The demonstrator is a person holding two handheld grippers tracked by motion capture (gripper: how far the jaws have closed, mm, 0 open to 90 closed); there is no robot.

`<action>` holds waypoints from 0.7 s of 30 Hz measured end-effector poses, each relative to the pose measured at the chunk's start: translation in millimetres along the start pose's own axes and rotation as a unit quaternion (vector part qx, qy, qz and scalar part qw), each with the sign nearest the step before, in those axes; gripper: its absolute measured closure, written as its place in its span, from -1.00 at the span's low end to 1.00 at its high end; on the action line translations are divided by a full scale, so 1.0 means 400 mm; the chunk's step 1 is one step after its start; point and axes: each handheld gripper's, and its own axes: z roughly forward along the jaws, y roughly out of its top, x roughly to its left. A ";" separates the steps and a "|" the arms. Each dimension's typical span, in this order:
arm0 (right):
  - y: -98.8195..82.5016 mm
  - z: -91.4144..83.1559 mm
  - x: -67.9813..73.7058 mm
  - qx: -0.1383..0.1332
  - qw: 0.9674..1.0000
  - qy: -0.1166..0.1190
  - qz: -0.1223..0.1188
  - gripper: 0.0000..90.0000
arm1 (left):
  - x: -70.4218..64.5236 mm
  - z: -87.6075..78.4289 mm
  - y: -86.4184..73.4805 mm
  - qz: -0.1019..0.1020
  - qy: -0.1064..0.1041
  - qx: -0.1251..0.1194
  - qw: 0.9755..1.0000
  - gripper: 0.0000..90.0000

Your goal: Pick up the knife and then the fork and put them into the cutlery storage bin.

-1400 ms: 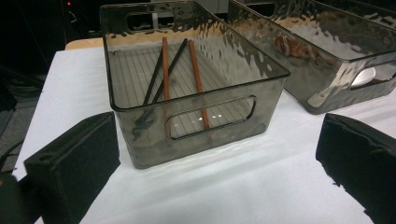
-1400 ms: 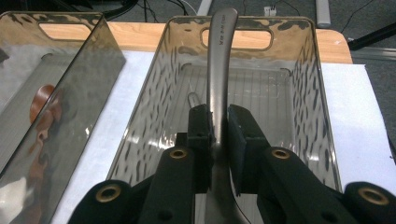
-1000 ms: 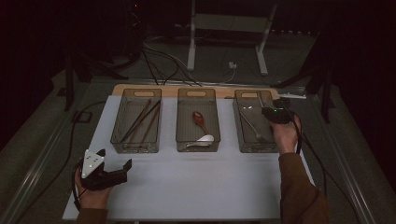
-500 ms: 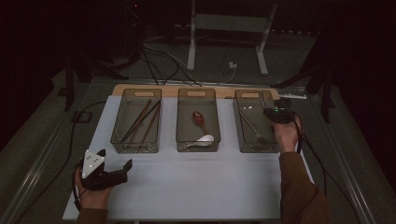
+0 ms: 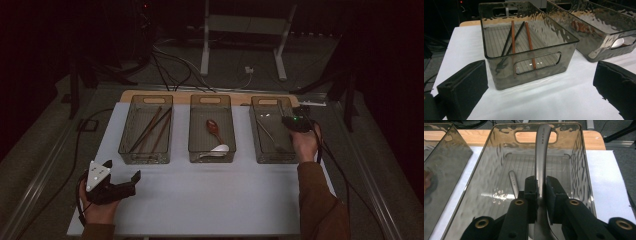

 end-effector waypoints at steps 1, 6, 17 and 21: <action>0.000 0.002 -0.001 0.001 1.000 -0.002 -0.001 0.79 | 0.000 0.000 0.000 0.000 0.000 0.000 1.000 -0.99; -0.004 0.013 -0.007 0.009 1.000 -0.003 -0.002 0.79 | -0.001 -0.001 0.000 0.000 0.000 -0.001 1.000 -0.99; -0.010 0.031 -0.014 0.024 1.000 -0.010 0.002 0.78 | 0.000 -0.002 0.000 -0.001 0.000 -0.001 1.000 -0.99; -0.009 0.030 -0.016 0.021 1.000 -0.019 0.001 1.00 | 0.000 -0.002 0.000 0.000 0.000 -0.001 1.000 -0.99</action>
